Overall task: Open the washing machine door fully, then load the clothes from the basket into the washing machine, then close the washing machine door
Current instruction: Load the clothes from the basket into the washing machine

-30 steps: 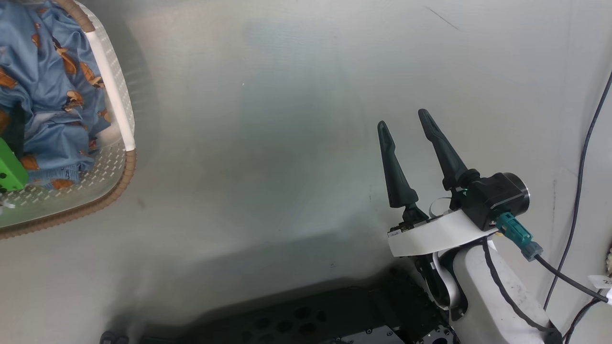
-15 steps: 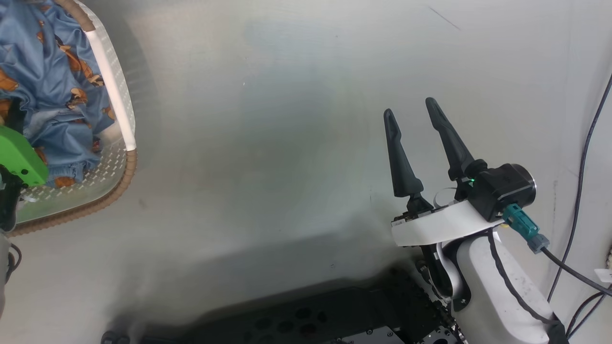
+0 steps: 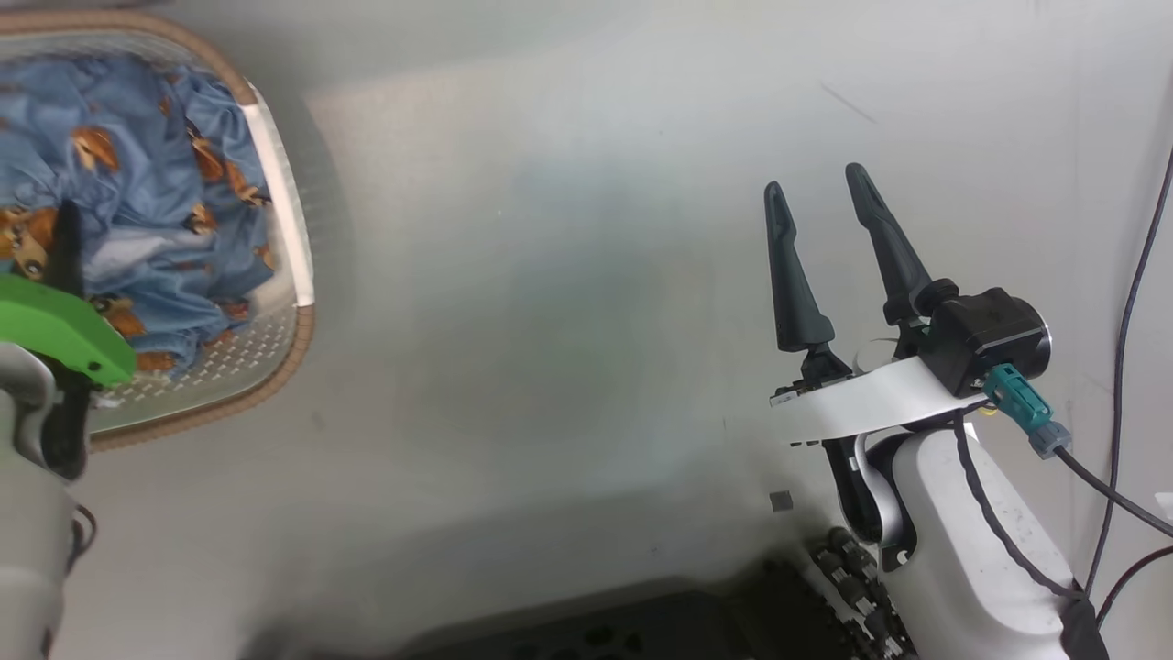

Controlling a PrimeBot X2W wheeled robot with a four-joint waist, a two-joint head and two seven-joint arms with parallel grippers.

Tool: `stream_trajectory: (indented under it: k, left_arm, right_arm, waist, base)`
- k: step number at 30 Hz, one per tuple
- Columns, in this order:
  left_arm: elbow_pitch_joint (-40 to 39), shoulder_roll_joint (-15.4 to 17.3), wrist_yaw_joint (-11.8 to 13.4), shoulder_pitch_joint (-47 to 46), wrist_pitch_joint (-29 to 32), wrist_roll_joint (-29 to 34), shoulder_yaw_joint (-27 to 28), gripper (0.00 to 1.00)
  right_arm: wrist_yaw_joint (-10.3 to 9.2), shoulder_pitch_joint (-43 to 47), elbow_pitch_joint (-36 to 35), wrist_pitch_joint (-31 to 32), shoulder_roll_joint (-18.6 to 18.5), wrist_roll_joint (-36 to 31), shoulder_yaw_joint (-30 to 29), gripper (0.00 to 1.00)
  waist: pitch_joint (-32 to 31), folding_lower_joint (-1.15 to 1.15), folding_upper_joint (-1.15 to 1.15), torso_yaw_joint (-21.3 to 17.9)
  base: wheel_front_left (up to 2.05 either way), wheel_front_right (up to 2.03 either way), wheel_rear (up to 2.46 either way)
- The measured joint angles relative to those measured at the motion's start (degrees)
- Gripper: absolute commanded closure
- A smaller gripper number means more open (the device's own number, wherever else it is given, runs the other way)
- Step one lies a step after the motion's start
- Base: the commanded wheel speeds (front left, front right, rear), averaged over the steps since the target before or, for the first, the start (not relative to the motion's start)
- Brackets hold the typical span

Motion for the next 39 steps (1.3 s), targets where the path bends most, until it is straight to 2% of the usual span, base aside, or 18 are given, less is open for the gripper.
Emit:
stream_trajectory:
  k: [10, 17, 26, 39]
  left_arm:
    - [0.1, -3.5, 0.0, 5.4, -8.0, -2.6, -1.3, 1.0]
    - [-0.1, -5.2, 0.0, 8.6, -8.6, -3.5, -2.5, 1.0]
    - [-2.2, -5.2, 0.0, 12.1, -9.2, -3.7, -1.8, 1.0]
    - [-12.9, -6.5, 0.0, 19.2, -9.2, -1.7, 5.0, 1.0]
  right_arm:
    - [0.85, 0.3, 2.6, 0.0, 0.0, -1.1, -2.2, 0.0]
    - [1.85, 1.6, 3.9, 0.0, -0.3, -1.6, -3.3, 0.0]
    - [3.26, 3.4, 5.4, 0.0, -0.4, -1.9, -4.2, 0.0]
    - [4.61, 7.4, 6.9, 0.0, -1.0, -1.9, -7.3, 0.0]
  waist:
    - [-6.9, 0.0, 0.0, 1.8]
    - [-12.1, 0.0, 0.0, 3.4]
    - [-18.8, 0.0, 0.0, 5.3]
    - [-29.3, -0.01, 0.0, 7.7]
  base:
    - [0.0, 0.0, 0.0]
    - [0.0, 0.0, 0.0]
    - [0.0, 0.0, 0.0]
    - [0.0, 0.0, 0.0]
